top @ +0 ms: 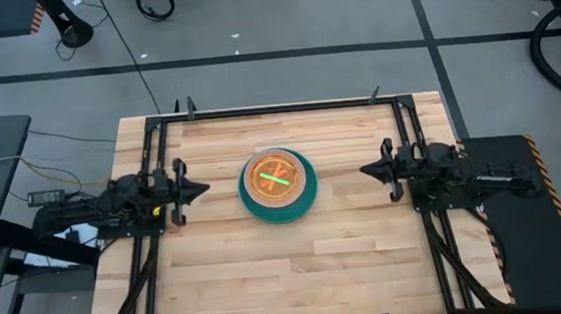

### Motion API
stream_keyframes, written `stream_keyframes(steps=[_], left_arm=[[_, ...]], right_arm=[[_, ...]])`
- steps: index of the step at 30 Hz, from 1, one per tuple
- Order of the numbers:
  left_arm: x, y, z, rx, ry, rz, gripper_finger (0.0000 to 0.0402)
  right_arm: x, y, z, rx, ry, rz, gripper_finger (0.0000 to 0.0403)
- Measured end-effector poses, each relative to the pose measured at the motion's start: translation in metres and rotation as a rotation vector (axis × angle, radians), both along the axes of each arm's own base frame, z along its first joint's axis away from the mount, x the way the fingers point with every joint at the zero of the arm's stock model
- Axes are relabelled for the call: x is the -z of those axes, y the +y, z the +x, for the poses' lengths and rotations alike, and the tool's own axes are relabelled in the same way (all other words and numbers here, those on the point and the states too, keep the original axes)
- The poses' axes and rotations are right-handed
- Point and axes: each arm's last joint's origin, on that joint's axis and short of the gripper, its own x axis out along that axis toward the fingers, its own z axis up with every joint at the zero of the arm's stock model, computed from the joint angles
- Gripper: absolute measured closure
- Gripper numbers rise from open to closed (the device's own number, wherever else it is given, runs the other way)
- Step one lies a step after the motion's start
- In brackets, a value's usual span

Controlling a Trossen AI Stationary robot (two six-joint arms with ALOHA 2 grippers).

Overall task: Stack plastic plates
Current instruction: Return to Home Position

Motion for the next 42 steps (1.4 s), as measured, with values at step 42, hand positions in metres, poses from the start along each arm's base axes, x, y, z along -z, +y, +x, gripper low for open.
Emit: stream_keyframes(steps=[42], left_arm=[[0.009,0.000,0.001,0.000,0.089,-0.036,0.0392]], right_arm=[[0.003,0.016,0.001,-0.026,0.037,-0.031,0.0385]])
